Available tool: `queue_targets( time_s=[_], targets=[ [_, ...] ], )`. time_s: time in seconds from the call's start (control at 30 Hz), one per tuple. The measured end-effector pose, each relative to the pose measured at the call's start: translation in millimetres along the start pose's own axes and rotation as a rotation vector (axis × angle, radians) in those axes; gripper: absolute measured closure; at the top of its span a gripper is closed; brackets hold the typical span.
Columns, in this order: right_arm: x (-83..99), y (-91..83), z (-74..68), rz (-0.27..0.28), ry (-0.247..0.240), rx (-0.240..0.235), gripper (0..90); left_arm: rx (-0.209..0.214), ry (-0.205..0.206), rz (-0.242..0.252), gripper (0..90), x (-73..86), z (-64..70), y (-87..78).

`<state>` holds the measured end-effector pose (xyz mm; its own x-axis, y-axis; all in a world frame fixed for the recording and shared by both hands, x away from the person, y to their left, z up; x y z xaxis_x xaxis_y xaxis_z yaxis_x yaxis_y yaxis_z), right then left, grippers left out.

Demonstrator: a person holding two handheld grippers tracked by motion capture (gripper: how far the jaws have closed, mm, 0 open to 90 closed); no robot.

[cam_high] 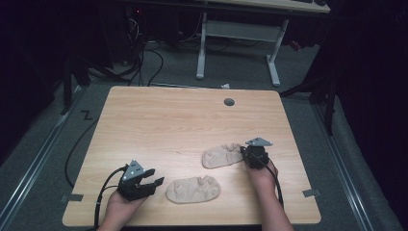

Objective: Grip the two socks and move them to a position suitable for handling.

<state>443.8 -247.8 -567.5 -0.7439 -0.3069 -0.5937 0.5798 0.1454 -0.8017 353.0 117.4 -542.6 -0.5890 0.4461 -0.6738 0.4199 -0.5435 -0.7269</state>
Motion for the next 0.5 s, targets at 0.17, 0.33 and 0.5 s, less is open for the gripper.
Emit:
queue_targets(
  time_s=[0.17, 0.33, 0.5],
  targets=[
    [1.1, -2.0, -8.6, -0.008, -0.025, -0.014, 89.8, -0.002, -0.004, 0.004, 49.3, -0.2, -0.1, -0.4],
    [3.2, -5.6, -27.9, -0.009, -0.064, -0.052, 89.7, -0.003, -0.003, 0.003, 49.3, -0.3, 0.0, 0.0],
    [3.1, -7.4, -47.6, -0.012, -0.096, -0.092, 89.4, -0.005, 0.000, 0.002, 49.3, -0.4, 0.6, 1.4]
  ],
)
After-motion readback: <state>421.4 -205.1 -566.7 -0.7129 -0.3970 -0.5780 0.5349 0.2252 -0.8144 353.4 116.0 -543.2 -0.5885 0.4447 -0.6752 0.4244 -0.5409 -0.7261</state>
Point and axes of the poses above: each handheld gripper's, and its own axes: y roughly forward along the jaws, x roughly out of its underside, z roughly to its right, the point moved 6 cm from there along y, roughly forward along the jaws, and after that the axes turned 11 degrees about -z, right-handed, at the moved point
